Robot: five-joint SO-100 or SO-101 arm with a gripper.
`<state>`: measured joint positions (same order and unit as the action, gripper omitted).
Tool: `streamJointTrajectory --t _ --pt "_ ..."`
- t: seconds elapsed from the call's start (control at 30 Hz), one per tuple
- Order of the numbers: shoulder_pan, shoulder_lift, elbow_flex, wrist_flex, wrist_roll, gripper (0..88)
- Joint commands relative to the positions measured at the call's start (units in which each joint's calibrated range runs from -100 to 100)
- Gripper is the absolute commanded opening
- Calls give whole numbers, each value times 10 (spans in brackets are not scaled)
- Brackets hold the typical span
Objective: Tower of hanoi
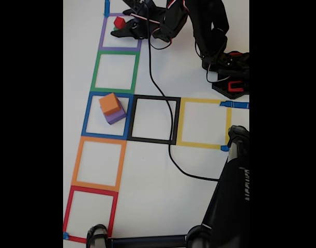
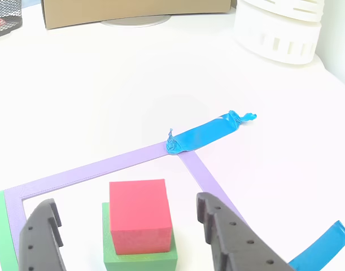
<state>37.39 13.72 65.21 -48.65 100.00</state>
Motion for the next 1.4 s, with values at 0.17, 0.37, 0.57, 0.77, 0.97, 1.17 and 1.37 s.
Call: streamJointTrajectory --t 0.17,0.37,0.57,0.77,0.97,1.17,1.37 --pt "-8 -5 -13 -12 0 202" --pt "-9 -5 -12 -12 0 147" --pt "-9 -5 -12 -11 0 108" --pt "-14 -7 -10 -11 0 83" --pt "-23 -6 -8 -11 0 67" --pt "-30 -4 -8 -11 0 24" --pt "-37 -12 -12 -7 0 29"
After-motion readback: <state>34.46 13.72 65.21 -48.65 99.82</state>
